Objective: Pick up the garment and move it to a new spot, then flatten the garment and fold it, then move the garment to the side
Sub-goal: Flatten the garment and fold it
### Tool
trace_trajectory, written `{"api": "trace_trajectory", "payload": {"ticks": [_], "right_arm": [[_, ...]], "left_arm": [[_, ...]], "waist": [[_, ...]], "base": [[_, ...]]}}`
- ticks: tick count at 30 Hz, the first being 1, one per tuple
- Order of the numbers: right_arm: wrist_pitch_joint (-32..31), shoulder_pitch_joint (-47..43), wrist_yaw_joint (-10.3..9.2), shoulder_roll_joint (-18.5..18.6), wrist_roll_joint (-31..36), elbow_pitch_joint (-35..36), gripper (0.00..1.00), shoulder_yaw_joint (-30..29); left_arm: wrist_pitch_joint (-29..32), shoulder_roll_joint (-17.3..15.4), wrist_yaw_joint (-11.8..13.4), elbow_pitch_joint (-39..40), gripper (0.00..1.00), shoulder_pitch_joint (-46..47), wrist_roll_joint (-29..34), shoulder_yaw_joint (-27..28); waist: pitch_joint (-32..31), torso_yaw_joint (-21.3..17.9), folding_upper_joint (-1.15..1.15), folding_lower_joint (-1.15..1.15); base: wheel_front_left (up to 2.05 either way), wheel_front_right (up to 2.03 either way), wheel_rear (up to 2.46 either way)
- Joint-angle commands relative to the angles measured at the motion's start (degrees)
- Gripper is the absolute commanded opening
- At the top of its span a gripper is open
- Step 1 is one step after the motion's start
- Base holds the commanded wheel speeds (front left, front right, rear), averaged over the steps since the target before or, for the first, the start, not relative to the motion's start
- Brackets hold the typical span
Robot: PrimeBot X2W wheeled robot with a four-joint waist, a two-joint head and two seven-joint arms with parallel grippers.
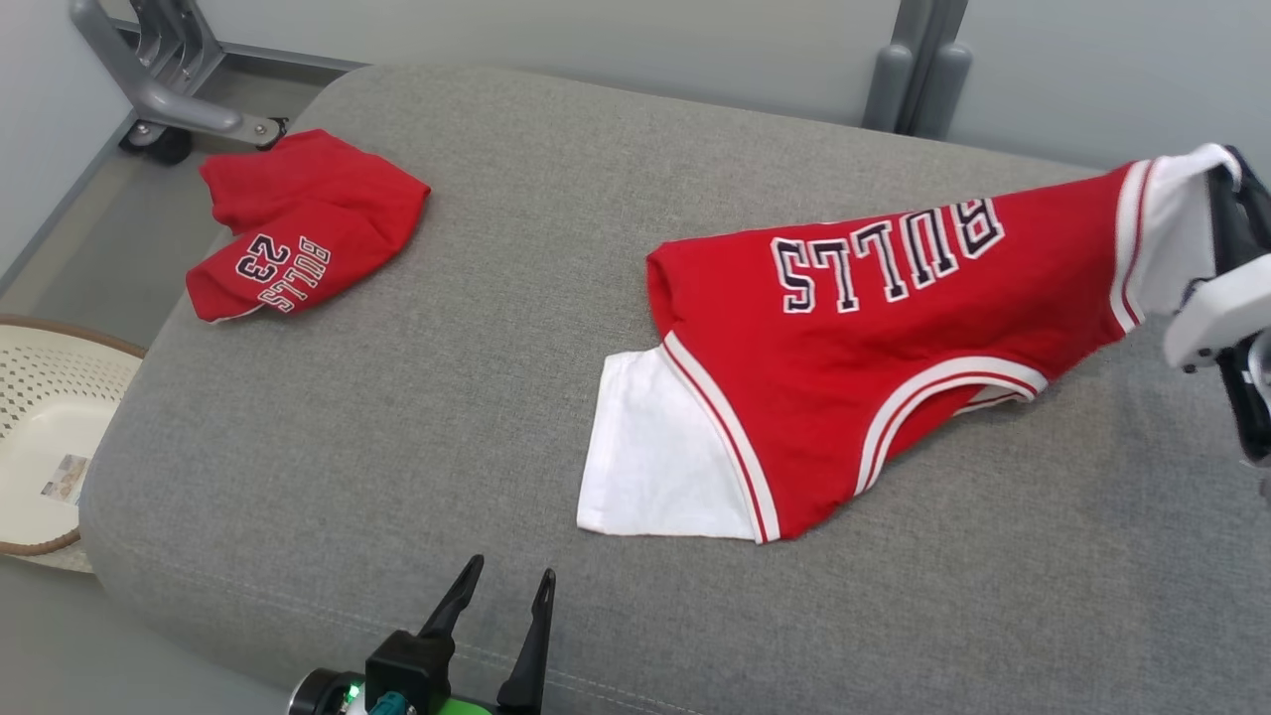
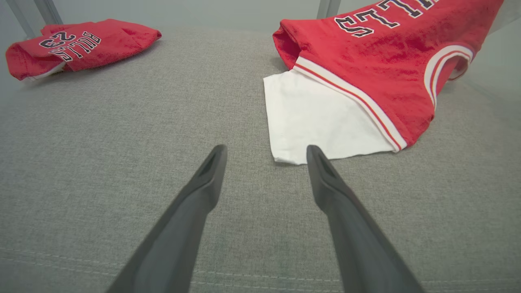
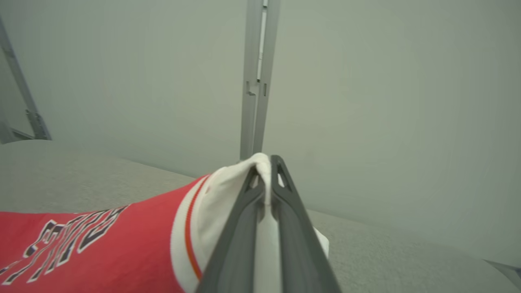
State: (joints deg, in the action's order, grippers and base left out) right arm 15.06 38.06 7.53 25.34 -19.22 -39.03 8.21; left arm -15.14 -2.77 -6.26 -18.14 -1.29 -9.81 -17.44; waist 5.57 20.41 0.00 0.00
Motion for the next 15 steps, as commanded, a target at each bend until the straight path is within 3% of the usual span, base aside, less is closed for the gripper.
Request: {"api": "trace_trajectory", "payload": {"ticks": [1, 7, 11, 15], "right_arm": [[-0.01, 0.64, -0.09, 0.55, 1.21, -3.59, 1.0, -1.86], [0.15, 2.65, -0.08, -0.06, 4.8, -9.8, 1.0, -7.21], [0.18, -0.65, -0.08, -3.14, 5.1, -5.83, 1.0, -7.67], [0.14, -6.69, -0.08, -6.77, 3.49, -0.81, 1.0, -3.76]], "left_arm": [[-0.02, -0.2, 0.19, -0.05, 1.0, 0.98, 0.49, 0.09], [-0.02, -0.2, 0.62, -0.41, 1.0, 0.9, 0.86, 0.57], [-0.02, -0.21, 0.61, -0.6, 1.0, 0.52, 0.66, 0.65], [-0.02, -0.21, 0.51, -0.73, 1.0, 0.26, 0.27, 0.31]], "waist": [[1.29, -0.44, 0.0, 0.0], [1.17, -2.06, 0.0, 0.0], [0.19, -3.6, 0.0, 0.0], [-0.61, -5.16, 0.0, 0.0]], "base": [[0.0, 0.0, 0.0], [0.0, 0.0, 0.0], [0.0, 0.0, 0.0], [0.0, 0.0, 0.0]]}}
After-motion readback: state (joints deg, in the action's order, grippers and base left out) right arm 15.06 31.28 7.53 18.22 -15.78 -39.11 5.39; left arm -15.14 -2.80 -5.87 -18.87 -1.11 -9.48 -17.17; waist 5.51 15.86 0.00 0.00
